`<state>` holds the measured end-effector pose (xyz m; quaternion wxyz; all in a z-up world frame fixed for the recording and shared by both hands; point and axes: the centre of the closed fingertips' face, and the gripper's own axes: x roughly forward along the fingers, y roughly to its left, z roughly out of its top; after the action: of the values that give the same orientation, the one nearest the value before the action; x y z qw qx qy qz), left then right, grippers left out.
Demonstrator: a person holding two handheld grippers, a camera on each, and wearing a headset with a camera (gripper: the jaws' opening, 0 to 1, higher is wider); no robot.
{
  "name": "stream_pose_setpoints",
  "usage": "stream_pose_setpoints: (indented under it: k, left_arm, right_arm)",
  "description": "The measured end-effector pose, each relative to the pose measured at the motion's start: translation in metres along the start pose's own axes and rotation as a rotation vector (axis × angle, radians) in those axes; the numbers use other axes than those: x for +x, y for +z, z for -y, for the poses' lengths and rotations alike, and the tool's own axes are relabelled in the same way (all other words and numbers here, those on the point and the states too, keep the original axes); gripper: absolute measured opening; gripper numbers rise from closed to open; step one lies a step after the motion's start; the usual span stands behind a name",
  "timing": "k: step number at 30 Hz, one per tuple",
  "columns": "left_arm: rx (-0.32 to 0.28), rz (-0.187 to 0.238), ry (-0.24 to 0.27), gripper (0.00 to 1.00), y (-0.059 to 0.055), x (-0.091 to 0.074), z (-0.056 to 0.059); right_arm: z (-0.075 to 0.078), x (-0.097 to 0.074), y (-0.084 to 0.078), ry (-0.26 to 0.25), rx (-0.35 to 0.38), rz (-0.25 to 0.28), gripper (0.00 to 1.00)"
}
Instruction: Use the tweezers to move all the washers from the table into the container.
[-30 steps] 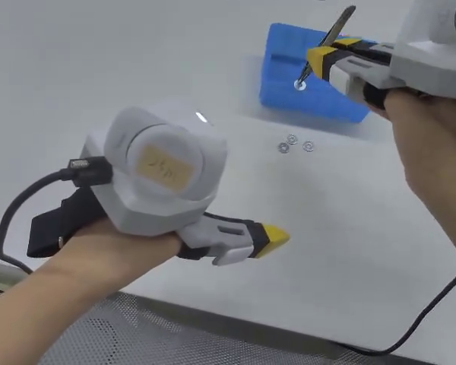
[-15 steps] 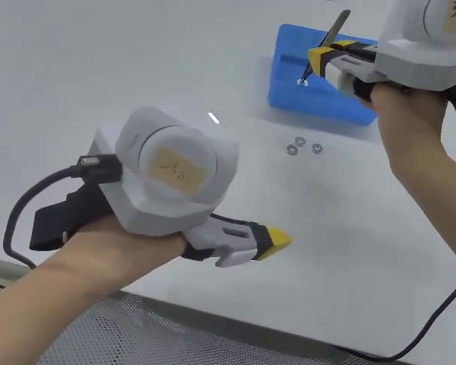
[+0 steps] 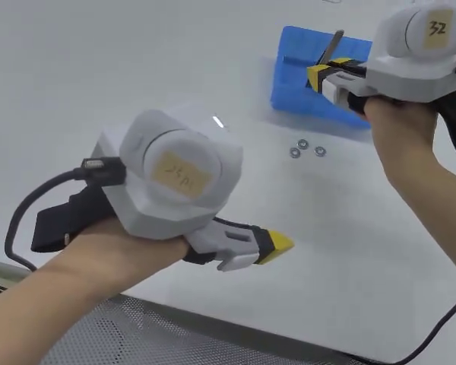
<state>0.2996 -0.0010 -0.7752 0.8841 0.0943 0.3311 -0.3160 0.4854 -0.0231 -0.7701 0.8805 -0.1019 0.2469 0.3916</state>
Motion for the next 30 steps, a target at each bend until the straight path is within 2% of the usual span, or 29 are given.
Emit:
stream_pose_setpoints:
  k: [8, 11, 14, 17, 20, 25, 30]
  left_arm:
    - [0.002, -0.009, -0.002, 0.99, -0.002, -0.001, 0.001]
    - [0.001, -0.003, 0.000, 0.99, 0.000, -0.002, 0.000]
    - [-0.006, 0.001, 0.002, 0.99, 0.001, -0.001, -0.001]
    - [-0.004, 0.000, 0.004, 0.99, 0.001, -0.001, -0.001]
    - [-0.006, 0.004, 0.001, 0.99, 0.001, -0.001, 0.001]
    - [0.003, 0.003, 0.000, 0.99, 0.001, -0.001, 0.002]
    - [0.001, 0.006, 0.004, 0.99, 0.001, -0.002, 0.000]
  right_arm:
    - [0.001, -0.002, -0.003, -0.006, 0.020, -0.006, 0.04]
    - [0.000, -0.010, 0.006, 0.001, 0.048, 0.029, 0.04]
    - [0.004, -0.016, 0.017, -0.015, 0.048, 0.056, 0.04]
    - [0.000, -0.025, 0.029, -0.005, 0.046, 0.086, 0.03]
    - [-0.002, -0.033, 0.033, -0.005, 0.025, 0.095, 0.03]
    - [-0.015, -0.043, 0.031, 0.005, 0.001, 0.096, 0.03]
    - [-0.024, -0.052, 0.027, 0.012, 0.009, 0.096, 0.03]
